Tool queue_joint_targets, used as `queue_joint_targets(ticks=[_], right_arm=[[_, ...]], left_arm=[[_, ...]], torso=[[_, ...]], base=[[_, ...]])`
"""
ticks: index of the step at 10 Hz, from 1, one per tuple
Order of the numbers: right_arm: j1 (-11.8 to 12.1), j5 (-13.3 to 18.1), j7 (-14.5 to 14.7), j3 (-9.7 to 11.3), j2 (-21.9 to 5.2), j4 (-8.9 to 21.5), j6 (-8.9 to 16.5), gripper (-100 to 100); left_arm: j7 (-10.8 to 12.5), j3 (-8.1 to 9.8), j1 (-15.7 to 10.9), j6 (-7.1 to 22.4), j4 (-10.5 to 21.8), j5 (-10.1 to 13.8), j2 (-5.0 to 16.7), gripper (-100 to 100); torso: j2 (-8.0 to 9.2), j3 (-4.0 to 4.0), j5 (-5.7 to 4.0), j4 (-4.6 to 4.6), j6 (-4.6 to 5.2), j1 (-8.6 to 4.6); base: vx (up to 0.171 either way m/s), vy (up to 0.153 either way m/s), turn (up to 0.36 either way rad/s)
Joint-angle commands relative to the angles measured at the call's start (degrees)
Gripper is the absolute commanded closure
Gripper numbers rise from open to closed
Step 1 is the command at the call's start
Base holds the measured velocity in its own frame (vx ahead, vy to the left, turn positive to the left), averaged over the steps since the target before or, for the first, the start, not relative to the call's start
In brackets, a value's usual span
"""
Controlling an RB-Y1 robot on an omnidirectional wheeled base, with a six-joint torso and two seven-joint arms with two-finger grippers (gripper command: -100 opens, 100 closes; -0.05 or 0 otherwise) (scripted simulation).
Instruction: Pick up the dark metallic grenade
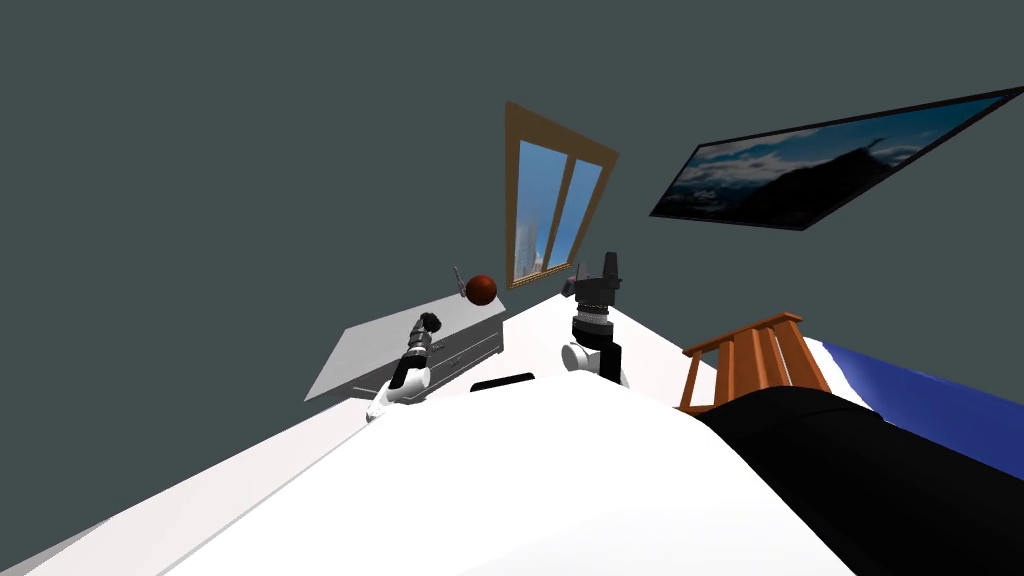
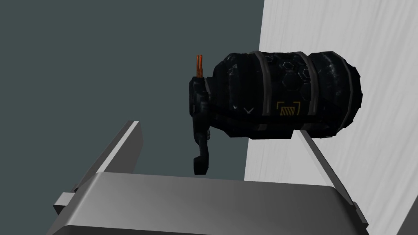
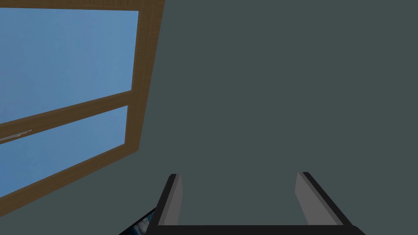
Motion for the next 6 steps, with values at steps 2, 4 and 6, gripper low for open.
queue_joint_targets(ticks=[2, 4, 6], right_arm=[[0.0, 0.0, 0.0, 0.0, 0.0, 0.0, 0.0, 0], [0.0, 0.0, 0.0, 0.0, 0.0, 0.0, 0.0, 0], [0.0, 0.0, 0.0, 0.0, 0.0, 0.0, 0.0, 0]], left_arm=[[0.58, 0.65, -4.59, -0.34, 5.11, 1.71, 2.79, -100], [1.05, 0.99, -7.44, -0.73, 8.04, 2.87, 4.75, -100], [1.52, 1.33, -10.12, -1.12, 11.61, 4.03, 6.71, -100]], torso=[[-0.04, -0.02, 0.01, -0.01, 0.0, 0.01], [-0.04, -0.02, 0.0, -0.01, -0.01, 0.01], [-0.02, 0.01, -0.03, 0.03, 0.0, -0.04]], base=[[-0.042, -0.048, -0.018], [-0.05, -0.051, -0.02], [-0.042, -0.053, -0.016]])
